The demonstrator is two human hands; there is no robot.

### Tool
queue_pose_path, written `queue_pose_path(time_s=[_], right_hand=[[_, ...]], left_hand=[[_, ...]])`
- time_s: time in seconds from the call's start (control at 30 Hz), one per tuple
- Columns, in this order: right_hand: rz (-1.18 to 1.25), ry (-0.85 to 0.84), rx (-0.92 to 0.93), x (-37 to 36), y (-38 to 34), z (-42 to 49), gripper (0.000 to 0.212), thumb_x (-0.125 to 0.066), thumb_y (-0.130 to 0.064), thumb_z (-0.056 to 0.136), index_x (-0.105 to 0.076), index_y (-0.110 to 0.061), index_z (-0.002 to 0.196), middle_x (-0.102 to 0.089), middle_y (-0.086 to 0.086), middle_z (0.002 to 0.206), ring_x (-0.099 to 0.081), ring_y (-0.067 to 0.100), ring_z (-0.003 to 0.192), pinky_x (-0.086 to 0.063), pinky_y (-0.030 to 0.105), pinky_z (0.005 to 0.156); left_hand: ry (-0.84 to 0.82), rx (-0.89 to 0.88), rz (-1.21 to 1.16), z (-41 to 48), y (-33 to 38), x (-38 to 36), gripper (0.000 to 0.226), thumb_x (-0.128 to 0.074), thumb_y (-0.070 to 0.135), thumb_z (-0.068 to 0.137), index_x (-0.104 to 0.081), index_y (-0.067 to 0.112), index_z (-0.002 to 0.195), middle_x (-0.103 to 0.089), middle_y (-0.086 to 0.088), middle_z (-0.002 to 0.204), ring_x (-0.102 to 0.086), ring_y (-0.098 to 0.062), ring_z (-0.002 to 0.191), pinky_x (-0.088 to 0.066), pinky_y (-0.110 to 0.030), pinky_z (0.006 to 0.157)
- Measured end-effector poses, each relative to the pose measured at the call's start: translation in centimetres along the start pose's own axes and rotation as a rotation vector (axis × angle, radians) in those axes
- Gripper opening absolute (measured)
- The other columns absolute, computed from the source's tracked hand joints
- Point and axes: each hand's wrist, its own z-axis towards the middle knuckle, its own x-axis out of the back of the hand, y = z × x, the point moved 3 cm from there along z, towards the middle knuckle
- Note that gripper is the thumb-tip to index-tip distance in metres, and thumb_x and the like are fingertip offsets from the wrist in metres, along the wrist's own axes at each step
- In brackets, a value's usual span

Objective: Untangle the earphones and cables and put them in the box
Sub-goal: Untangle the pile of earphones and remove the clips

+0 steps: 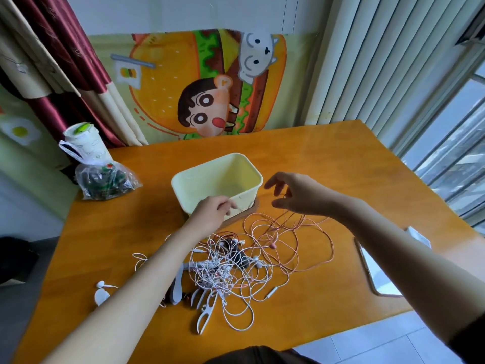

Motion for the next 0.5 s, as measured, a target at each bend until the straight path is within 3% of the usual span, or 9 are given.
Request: queue_pose_path(time_s=[0.07,0.1,0.17,0.23,0.33,0.43,0.5], right_hand=[[0.049,-0.048,0.006,-0.1,-0.1,0.0,0.040,-0.064,-0.011,0.087,-0.051,-0.014,0.124,-0.053,-0.009,0.100,-0.051,0.004,0.077,-0.044,0.006,0.059],[0.064,-0.070,0.017,-0.2,-0.3,0.1,0.041,-0.063,-0.008,0.087,-0.050,-0.015,0.125,-0.052,-0.012,0.097,-0.051,0.003,0.075,-0.043,0.005,0.058],[0.080,-0.102,0.045,-0.5,-0.8,0.4,0.044,-0.062,-0.004,0.085,-0.049,-0.014,0.126,-0.052,-0.013,0.097,-0.050,0.001,0.072,-0.042,0.005,0.057],[0.071,-0.109,0.078,-0.7,-1.1,0.6,0.045,-0.062,-0.001,0.084,-0.049,-0.012,0.125,-0.055,-0.006,0.104,-0.050,0.000,0.072,-0.042,0.004,0.058],[0.112,-0.108,0.080,-0.4,-0.6,0.4,0.047,-0.061,0.001,0.083,-0.047,-0.013,0.125,-0.053,-0.011,0.102,-0.051,0.001,0.071,-0.044,0.008,0.057],[0.163,-0.113,0.052,0.0,0.5,0.1,0.052,-0.063,0.001,0.081,-0.044,-0.016,0.126,-0.052,-0.013,0.100,-0.053,0.005,0.072,-0.047,0.014,0.058],[0.160,-0.117,0.035,0.1,1.2,0.0,0.052,-0.067,-0.005,0.082,-0.044,-0.018,0.127,-0.052,-0.011,0.104,-0.054,0.004,0.074,-0.048,0.016,0.059]], left_hand=[[-0.058,0.009,0.007,0.0,-0.4,-0.2,0.045,-0.056,0.006,0.093,-0.047,0.018,0.135,-0.054,0.000,0.127,-0.049,-0.011,0.120,-0.039,-0.014,0.086],[-0.127,-0.025,-0.092,-0.1,0.3,-0.7,0.057,-0.059,0.002,0.089,-0.039,0.020,0.140,-0.047,0.001,0.137,-0.038,-0.010,0.131,-0.039,-0.012,0.088],[-0.257,-0.101,-0.353,-0.6,2.7,-1.7,0.062,-0.059,-0.001,0.088,-0.034,0.022,0.140,-0.044,0.006,0.140,-0.034,-0.003,0.132,-0.039,-0.010,0.089],[-0.291,-0.135,-0.525,-0.7,4.4,-2.5,0.049,-0.055,0.002,0.092,-0.035,0.019,0.134,-0.053,0.007,0.129,-0.048,-0.001,0.122,-0.043,-0.016,0.092],[-0.276,-0.155,-0.511,-0.3,4.6,-2.8,0.037,-0.052,0.014,0.097,-0.041,0.011,0.132,-0.064,-0.005,0.090,-0.063,-0.005,0.088,-0.045,-0.022,0.090],[-0.259,-0.133,-0.422,-0.4,4.4,-2.5,0.020,-0.046,0.019,0.100,-0.061,0.011,0.112,-0.055,0.014,0.060,-0.051,-0.007,0.067,-0.043,-0.023,0.085],[-0.155,-0.086,-0.385,0.1,3.9,-1.8,0.026,-0.040,0.018,0.102,-0.063,0.014,0.093,-0.047,0.015,0.045,-0.043,-0.011,0.061,-0.045,-0.021,0.072]])
